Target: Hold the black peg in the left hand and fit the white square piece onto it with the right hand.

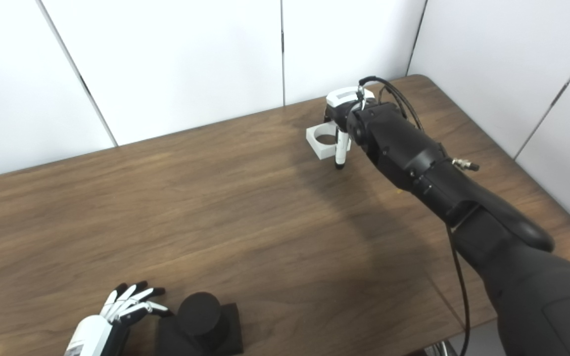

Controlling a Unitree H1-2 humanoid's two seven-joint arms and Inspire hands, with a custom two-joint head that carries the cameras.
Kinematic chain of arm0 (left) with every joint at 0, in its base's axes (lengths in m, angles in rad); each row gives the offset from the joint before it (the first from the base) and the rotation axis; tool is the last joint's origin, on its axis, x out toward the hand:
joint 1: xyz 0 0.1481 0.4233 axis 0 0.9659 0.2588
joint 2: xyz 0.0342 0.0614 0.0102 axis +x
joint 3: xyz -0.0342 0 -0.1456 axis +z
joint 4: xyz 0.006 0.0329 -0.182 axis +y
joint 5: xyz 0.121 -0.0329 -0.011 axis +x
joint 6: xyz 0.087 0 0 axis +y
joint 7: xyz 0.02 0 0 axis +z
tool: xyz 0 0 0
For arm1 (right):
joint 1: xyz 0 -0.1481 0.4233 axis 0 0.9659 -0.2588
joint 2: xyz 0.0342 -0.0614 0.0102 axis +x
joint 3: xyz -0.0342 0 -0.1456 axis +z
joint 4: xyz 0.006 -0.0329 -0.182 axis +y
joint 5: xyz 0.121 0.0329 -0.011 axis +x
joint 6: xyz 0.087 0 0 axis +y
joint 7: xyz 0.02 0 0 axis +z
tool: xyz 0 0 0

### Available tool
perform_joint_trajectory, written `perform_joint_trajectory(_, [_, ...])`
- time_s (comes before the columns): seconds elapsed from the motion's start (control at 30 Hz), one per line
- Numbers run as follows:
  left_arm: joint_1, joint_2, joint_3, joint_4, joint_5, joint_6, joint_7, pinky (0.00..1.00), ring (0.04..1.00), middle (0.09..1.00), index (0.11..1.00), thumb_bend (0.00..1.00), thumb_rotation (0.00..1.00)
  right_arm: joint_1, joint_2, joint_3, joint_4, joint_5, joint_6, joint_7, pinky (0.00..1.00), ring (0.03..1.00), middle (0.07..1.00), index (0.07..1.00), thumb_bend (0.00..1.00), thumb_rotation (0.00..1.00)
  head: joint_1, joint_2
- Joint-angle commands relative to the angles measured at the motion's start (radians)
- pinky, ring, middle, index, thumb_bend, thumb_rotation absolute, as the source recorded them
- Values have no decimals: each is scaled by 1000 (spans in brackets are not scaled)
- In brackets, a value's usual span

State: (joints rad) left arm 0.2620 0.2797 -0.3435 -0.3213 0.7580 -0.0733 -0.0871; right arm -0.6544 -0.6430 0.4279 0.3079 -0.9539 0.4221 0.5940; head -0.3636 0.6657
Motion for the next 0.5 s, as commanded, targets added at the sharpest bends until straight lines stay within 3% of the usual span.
perform_joint_trajectory(0.0, [29,16,-4,5,28,28,-40,1000,922,826,485,520,46,-33,-13,-21,-22,6,-16,-37,942,992,927,742,847,168,-1,0])
perform_joint_trajectory(0.23, [28,14,-4,4,28,29,-42,1000,922,826,484,520,46,-15,-15,-29,-10,22,-60,-105,873,937,859,639,824,135,0,0])
perform_joint_trajectory(0.27, [28,14,-5,3,28,31,-44,1000,923,827,484,520,46,-10,-13,-34,-6,25,-69,-131,843,916,834,552,647,137,0,0])
perform_joint_trajectory(0.3, [28,13,-5,3,28,33,-45,1000,924,827,484,520,46,-6,-11,-39,-3,28,-76,-151,814,892,811,521,587,136,2,-1])
perform_joint_trajectory(0.47, [26,10,-2,3,23,35,-44,1000,926,828,484,520,46,7,-8,-51,10,33,-104,-224,741,823,740,485,524,128,4,0])
